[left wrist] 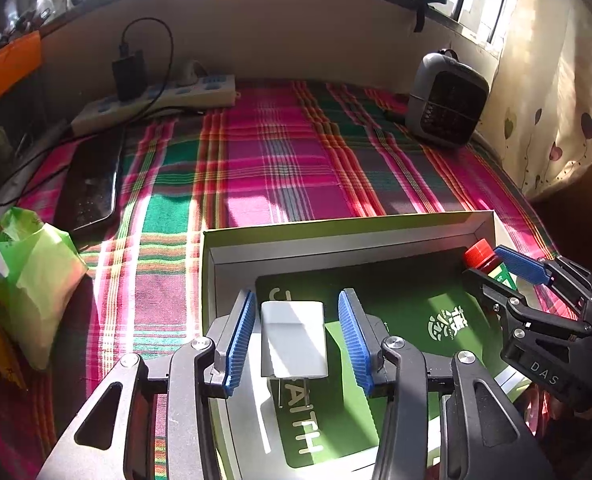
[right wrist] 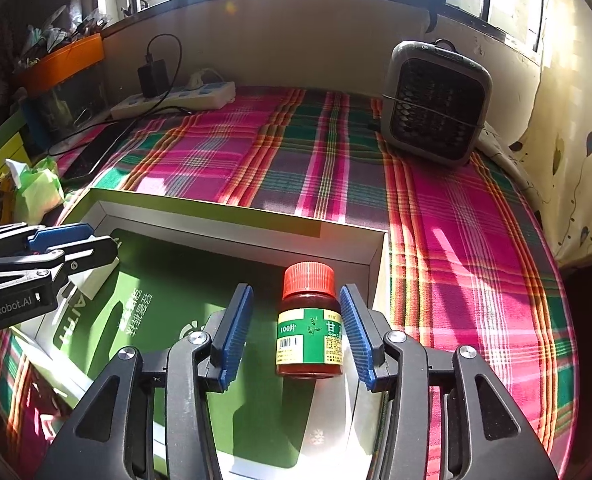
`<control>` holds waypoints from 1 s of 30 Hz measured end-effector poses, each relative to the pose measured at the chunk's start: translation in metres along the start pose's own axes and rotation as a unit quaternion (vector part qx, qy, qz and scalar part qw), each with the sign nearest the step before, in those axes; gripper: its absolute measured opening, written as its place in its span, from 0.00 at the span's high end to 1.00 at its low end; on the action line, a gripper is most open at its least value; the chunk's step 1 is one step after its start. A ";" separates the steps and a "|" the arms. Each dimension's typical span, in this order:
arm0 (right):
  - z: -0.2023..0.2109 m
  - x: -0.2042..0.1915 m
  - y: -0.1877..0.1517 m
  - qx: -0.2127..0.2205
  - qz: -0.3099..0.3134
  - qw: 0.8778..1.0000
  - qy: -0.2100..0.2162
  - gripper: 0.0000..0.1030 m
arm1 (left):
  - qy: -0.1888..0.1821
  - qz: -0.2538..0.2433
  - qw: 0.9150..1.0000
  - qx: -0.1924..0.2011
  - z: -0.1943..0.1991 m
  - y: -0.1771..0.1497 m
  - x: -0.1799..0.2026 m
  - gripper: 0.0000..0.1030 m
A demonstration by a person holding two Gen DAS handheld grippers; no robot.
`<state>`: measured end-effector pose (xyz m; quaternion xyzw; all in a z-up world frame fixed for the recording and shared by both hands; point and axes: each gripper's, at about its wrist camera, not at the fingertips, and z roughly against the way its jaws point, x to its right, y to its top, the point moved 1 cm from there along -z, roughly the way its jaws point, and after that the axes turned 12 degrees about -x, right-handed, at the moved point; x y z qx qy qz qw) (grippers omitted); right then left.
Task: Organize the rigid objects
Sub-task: 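Lower charger into box with left tool while right tool releases the jar inside, then withdraw both open tools from the box back toward the remaining items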
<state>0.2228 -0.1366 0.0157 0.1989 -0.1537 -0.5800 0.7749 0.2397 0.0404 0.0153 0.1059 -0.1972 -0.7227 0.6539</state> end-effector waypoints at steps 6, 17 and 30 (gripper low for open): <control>0.005 -0.002 -0.002 0.009 0.001 1.000 -0.005 0.50 | -0.001 -0.001 1.000 0.003 0.004 -0.004 0.001 0.55; 0.020 0.001 -0.013 0.020 -0.015 1.000 0.001 0.46 | 0.001 0.006 1.000 0.022 0.026 -0.016 0.002 0.54; 0.059 0.016 -0.045 0.046 -0.053 0.997 0.015 0.46 | -0.008 0.014 0.998 0.058 0.065 -0.057 0.003 0.55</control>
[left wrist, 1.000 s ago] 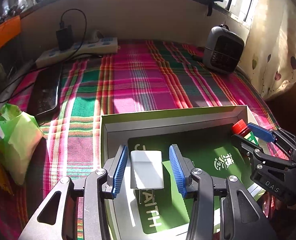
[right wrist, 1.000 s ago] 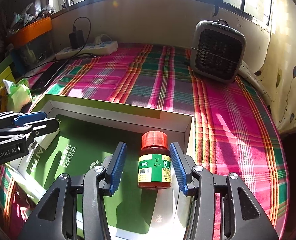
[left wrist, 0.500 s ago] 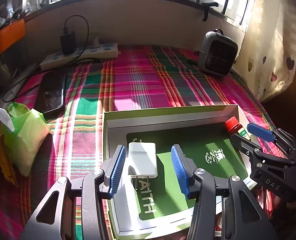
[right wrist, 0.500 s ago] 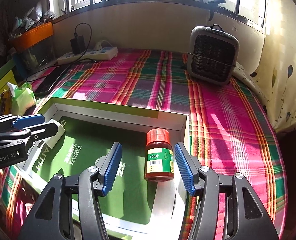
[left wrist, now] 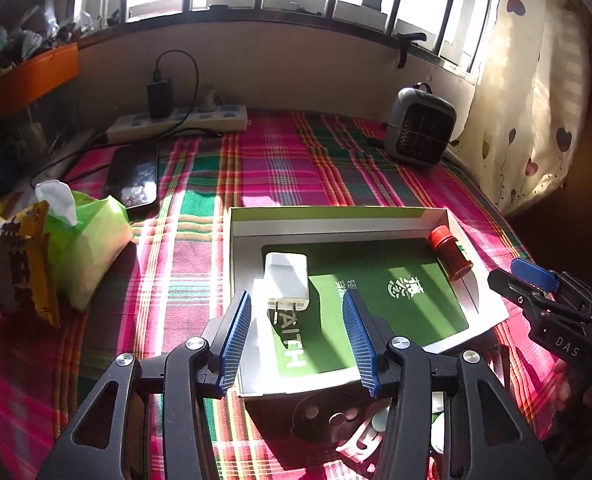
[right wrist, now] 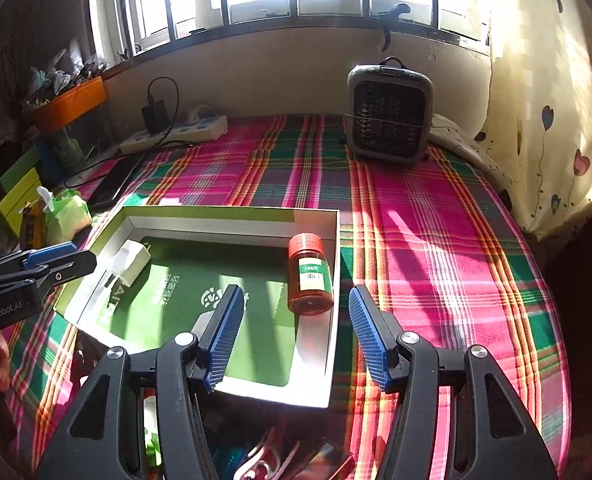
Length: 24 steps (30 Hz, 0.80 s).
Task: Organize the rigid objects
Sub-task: 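Withdraw both open tools from the box back toward the remaining items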
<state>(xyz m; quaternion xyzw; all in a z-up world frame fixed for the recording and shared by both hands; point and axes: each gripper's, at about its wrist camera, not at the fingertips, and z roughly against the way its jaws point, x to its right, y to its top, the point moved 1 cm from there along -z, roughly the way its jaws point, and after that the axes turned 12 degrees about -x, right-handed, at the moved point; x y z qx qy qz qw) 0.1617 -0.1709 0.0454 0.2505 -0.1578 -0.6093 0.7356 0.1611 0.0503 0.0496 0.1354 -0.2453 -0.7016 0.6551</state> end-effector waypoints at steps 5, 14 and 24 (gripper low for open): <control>0.015 0.009 -0.017 0.003 -0.014 1.000 -0.006 0.46 | -0.008 0.006 1.000 0.002 0.010 -0.022 -0.001 0.55; 0.032 0.018 -0.055 0.003 -0.041 0.999 -0.009 0.46 | -0.020 0.010 1.000 -0.006 0.016 -0.060 -0.001 0.55; 0.035 0.016 -0.097 -0.018 -0.050 0.999 -0.005 0.45 | -0.035 0.004 0.999 -0.016 0.020 -0.088 0.002 0.55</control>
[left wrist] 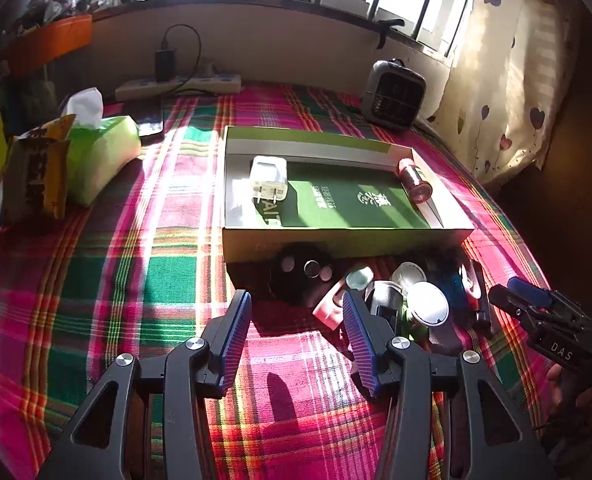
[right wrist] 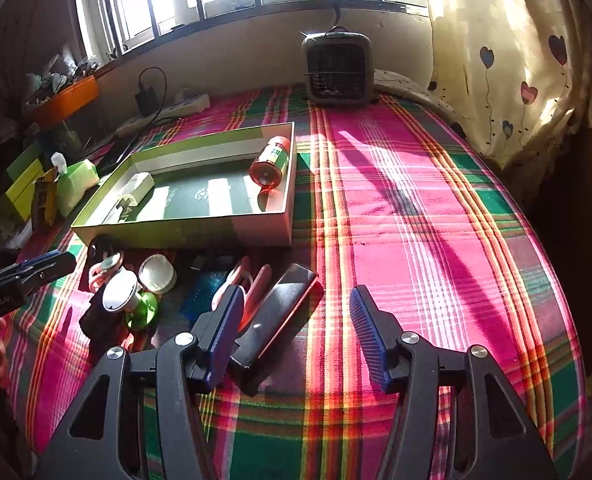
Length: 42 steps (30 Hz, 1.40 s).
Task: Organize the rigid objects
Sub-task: 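Withdraw both open tools from the box back toward the remaining items, then grasp black gadget with left tool while right tool grasps the black stapler-like bar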
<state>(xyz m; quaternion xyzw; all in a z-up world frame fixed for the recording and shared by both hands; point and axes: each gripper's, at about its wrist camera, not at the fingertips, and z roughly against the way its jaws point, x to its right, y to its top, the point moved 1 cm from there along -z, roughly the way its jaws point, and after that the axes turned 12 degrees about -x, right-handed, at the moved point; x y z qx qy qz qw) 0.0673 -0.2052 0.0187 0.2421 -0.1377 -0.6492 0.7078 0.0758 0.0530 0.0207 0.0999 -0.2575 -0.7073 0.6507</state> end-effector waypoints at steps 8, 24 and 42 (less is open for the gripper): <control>-0.011 -0.014 -0.013 -0.022 0.011 1.000 0.006 0.45 | -0.017 -0.014 1.000 -0.013 -0.002 -0.014 0.008 0.55; -0.012 0.002 -0.017 -0.035 0.008 0.998 -0.052 0.45 | -0.038 -0.057 0.997 -0.040 -0.015 -0.018 0.038 0.55; -0.025 0.000 0.005 -0.045 0.044 0.997 -0.040 0.45 | -0.007 -0.067 0.997 -0.044 -0.031 -0.008 0.050 0.55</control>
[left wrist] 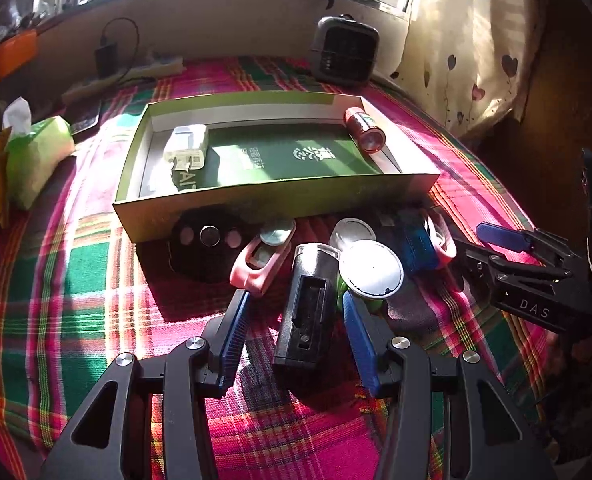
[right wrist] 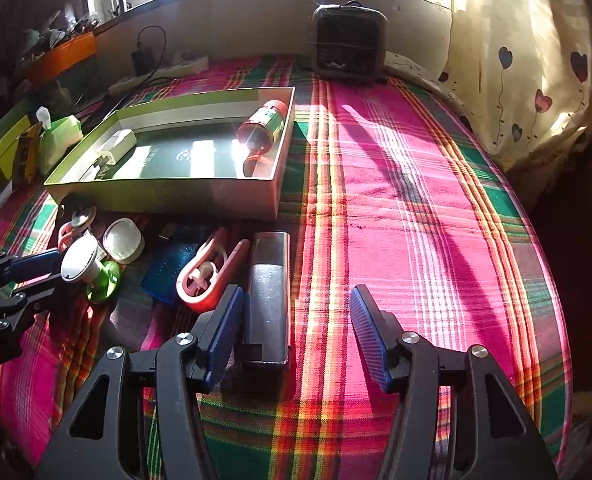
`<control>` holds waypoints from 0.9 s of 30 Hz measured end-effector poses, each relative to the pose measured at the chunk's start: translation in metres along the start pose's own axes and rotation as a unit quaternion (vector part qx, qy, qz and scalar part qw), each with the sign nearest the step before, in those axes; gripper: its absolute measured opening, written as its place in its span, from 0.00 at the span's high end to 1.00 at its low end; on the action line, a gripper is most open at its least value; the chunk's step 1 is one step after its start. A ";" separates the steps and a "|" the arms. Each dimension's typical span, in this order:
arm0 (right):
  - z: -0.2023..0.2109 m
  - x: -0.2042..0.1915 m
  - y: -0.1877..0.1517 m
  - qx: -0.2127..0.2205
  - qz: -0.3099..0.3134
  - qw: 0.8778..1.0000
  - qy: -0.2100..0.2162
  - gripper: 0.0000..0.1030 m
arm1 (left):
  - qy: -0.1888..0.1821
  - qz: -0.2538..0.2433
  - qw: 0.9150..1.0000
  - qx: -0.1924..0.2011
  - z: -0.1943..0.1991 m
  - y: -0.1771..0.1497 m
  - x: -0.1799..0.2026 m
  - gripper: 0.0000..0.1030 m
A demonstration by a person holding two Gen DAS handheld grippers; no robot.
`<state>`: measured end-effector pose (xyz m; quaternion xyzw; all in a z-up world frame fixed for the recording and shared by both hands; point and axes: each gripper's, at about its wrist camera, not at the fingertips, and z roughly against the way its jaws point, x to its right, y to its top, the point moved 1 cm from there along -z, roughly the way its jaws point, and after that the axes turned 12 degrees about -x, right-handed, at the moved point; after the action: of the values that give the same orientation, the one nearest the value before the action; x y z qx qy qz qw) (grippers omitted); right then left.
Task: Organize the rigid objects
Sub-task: 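Grasp black gadget with left tool while right tool grasps the black stapler-like bar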
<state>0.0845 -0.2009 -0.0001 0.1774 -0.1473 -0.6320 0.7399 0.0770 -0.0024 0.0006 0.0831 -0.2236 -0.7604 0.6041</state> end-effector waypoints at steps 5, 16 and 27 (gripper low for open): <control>0.000 0.001 0.001 0.000 0.002 1.000 0.005 0.47 | 0.008 -0.003 1.000 0.002 -0.001 0.002 0.002 0.55; 0.001 -0.001 0.001 0.005 0.010 1.000 0.014 0.74 | 0.034 -0.007 0.999 0.004 -0.005 0.005 0.007 0.55; 0.002 0.000 0.000 0.005 0.007 1.000 0.015 0.76 | 0.032 0.001 0.999 0.005 -0.004 0.004 0.005 0.63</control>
<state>0.0839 -0.2006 0.0018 0.1897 -0.1406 -0.6232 0.7456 0.0809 -0.0086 -0.0001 0.1101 -0.2085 -0.7558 0.6109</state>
